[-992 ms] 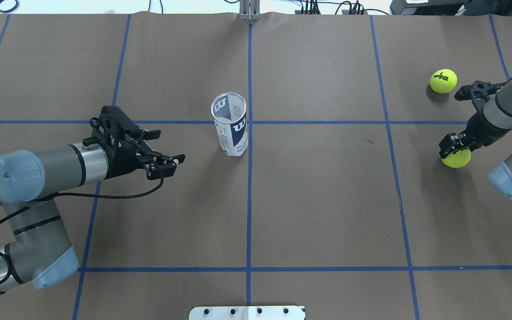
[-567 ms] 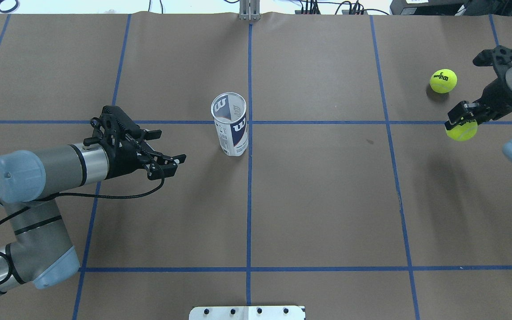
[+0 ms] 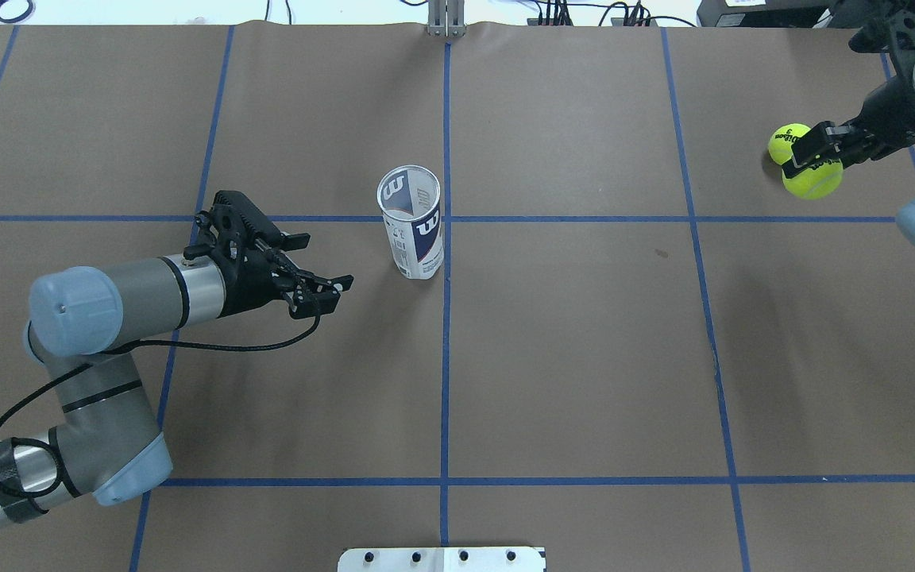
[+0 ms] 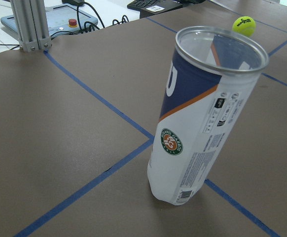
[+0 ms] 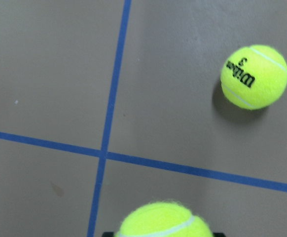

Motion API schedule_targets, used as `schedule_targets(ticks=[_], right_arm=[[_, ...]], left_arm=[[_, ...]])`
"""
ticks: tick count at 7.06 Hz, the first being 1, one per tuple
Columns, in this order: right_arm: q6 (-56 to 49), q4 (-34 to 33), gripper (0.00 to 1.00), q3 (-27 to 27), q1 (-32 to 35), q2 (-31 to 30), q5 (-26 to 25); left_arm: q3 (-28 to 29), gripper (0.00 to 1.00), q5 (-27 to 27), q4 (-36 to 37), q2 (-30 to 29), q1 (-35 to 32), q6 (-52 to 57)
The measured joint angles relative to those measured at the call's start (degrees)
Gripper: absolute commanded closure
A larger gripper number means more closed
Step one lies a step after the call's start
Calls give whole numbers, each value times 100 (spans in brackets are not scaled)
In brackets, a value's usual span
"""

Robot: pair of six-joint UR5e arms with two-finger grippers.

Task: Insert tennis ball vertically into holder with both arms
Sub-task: 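Lift the yellow ball with the right gripper while the left gripper grasps the can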

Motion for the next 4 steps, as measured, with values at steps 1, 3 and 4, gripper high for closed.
schedule_targets(ticks=[1,3,4], right_arm=[[76,-4,100,9,2,135,1],[179,12,100,47,3,288,8],[191,14,100,84,3,333,10]], left_arm=[[109,1,181,-34,-117,42,-25],[347,1,810,-253,-288,266,-55],[588,1,1121,-460,-391,383,-71]])
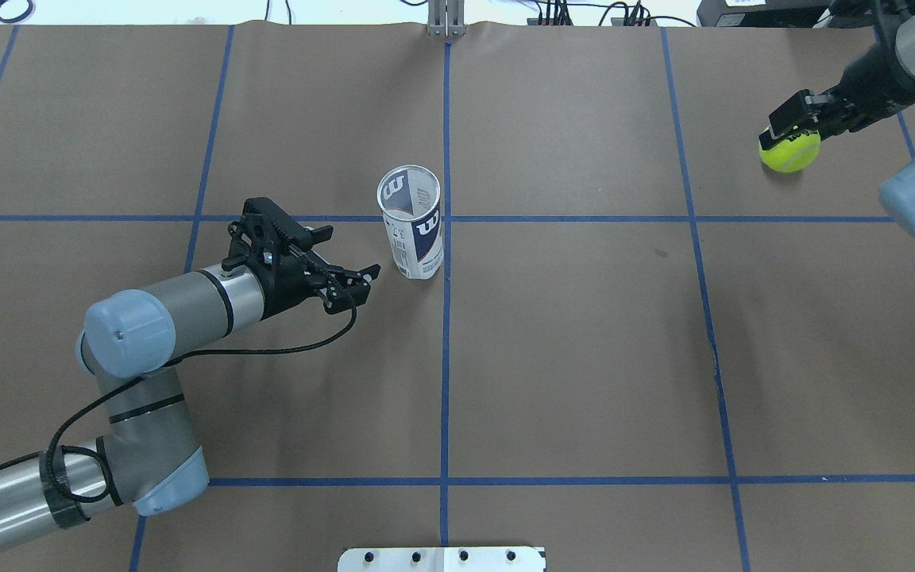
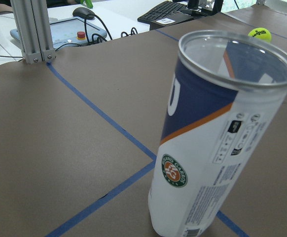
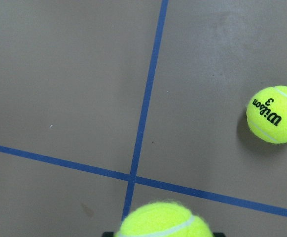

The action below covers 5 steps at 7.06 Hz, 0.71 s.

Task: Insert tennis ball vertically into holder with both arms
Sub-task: 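Lift the yellow ball with the right gripper while the left gripper grasps the can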

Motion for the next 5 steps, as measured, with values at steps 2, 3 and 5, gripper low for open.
schedule_targets(ticks=[2,3,5], right_arm=[[7,-19,100,42,0,85,1],[11,-28,100,46,-1,124,1],[14,-33,100,49,-2,173,1]], left_arm=[[541,1,579,-448,-257,273,-9],[733,1,703,-535,-407,346,-10],[854,1,764,-574,-510,412,-10]])
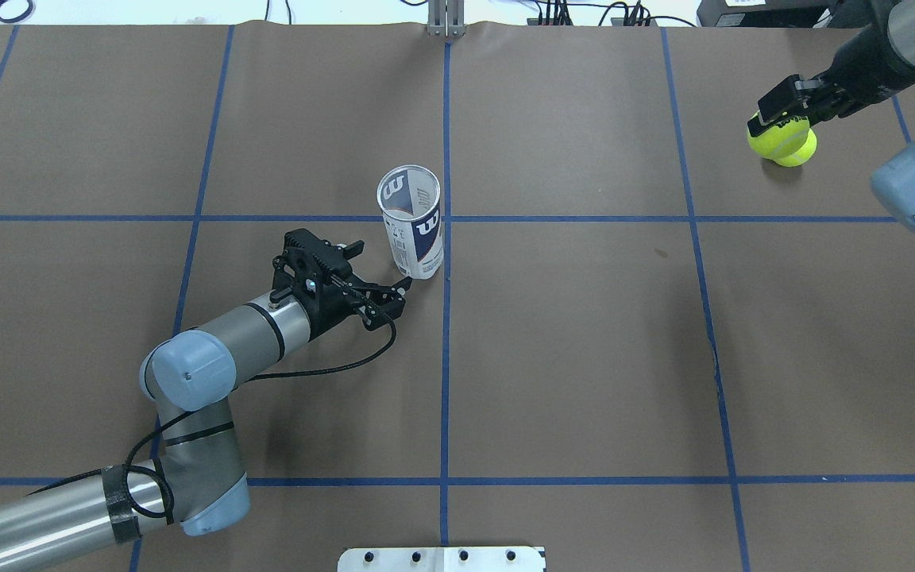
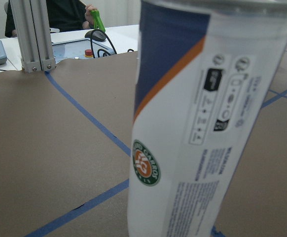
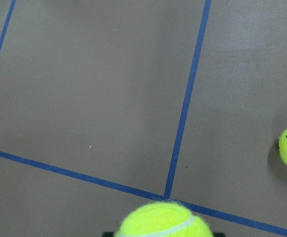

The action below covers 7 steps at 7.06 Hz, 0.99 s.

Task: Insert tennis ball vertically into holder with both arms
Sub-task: 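Lift the yellow ball with the right gripper while the left gripper grasps the can, then hold the can steady with the left gripper while the right holds the ball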

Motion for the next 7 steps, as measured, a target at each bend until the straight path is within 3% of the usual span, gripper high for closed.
schedule_targets(ticks=[7], right_arm=[[0,-8,100,-2,-6,72,0]], left_arm=[[278,1,25,2,-348,67,0]])
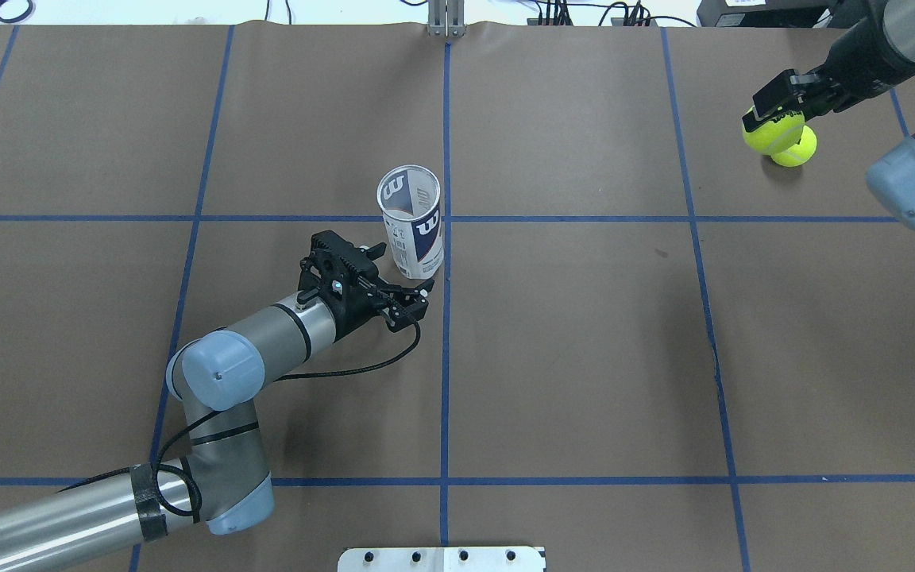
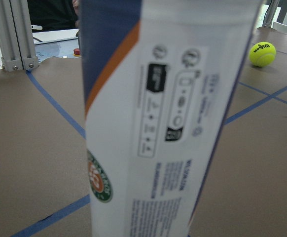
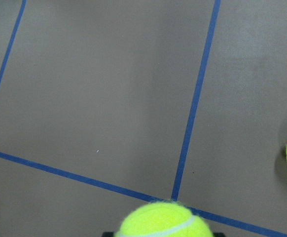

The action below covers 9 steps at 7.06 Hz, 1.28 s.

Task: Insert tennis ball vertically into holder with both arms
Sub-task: 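Hold the can steady with the left gripper while the right holds the ball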

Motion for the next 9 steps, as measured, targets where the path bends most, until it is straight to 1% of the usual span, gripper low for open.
schedule_targets(ticks=[3,7,9], right_arm=[[0,9,100,-5,0,-6,0],[0,31,100,16,0,-10,7],[0,37,100,15,0,-11,9]], left_arm=[[51,1,120,1,-52,2,8],[109,1,152,8,-69,-19,9],[178,1,293,22,-112,-18,9]])
